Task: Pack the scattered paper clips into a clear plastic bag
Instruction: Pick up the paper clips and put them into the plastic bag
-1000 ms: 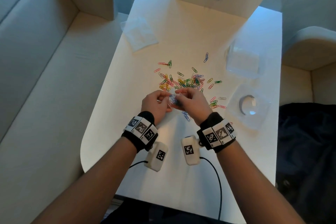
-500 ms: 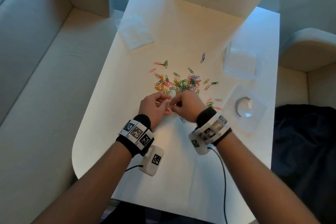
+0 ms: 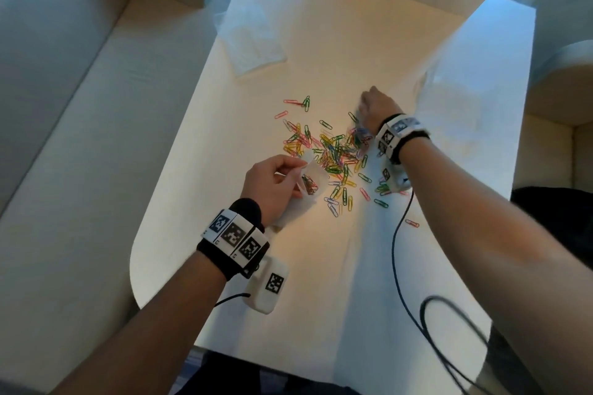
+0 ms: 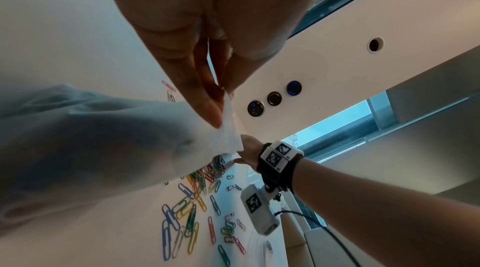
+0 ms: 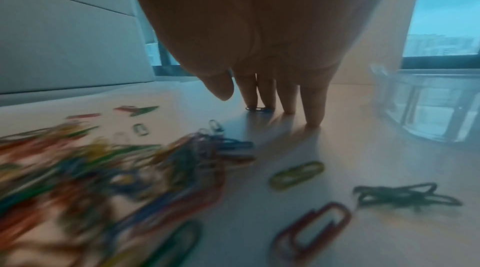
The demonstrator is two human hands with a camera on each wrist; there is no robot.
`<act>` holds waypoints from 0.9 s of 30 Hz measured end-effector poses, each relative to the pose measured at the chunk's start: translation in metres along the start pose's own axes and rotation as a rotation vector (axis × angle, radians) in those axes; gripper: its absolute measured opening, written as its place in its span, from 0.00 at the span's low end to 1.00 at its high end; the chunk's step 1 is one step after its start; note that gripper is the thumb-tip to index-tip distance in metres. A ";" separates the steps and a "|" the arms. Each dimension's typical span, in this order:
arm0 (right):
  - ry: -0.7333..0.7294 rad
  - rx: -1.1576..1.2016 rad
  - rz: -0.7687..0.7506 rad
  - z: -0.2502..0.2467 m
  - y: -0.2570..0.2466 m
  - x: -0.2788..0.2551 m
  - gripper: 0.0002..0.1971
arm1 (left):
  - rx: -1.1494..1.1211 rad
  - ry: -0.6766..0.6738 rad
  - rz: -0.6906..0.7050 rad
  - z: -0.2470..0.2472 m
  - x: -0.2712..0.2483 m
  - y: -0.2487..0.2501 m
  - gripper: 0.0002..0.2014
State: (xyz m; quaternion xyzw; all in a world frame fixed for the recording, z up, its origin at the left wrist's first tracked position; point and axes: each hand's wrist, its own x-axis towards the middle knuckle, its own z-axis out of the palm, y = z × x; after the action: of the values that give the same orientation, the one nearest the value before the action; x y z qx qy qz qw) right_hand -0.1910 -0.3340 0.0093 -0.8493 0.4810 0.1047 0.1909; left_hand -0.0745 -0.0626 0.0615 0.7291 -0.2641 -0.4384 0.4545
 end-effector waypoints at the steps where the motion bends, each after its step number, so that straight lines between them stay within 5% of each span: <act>1: 0.011 -0.014 -0.047 0.006 -0.003 -0.006 0.13 | 0.001 -0.004 0.000 0.000 0.001 0.000 0.07; 9: -0.006 -0.139 -0.232 0.028 -0.005 -0.054 0.15 | 0.015 -0.025 0.000 -0.007 -0.004 0.002 0.07; 15: 0.065 -0.079 -0.052 0.022 -0.007 -0.063 0.09 | 0.035 -0.034 0.004 -0.009 -0.013 -0.001 0.07; 22: 0.207 0.825 0.375 -0.003 -0.003 -0.095 0.07 | 0.028 -0.035 -0.005 -0.019 -0.014 0.001 0.07; 25: 0.100 1.329 0.304 -0.023 -0.025 -0.126 0.10 | -0.006 -0.028 -0.026 -0.018 -0.013 0.003 0.06; 27: -0.032 1.457 0.199 -0.031 -0.045 -0.146 0.11 | -0.015 -0.026 -0.028 -0.016 -0.013 0.004 0.06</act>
State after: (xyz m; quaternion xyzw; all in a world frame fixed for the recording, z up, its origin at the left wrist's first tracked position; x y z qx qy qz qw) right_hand -0.2283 -0.2124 0.0999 -0.4580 0.5005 -0.2124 0.7033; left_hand -0.0664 -0.0473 0.0733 0.7234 -0.2566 -0.4560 0.4504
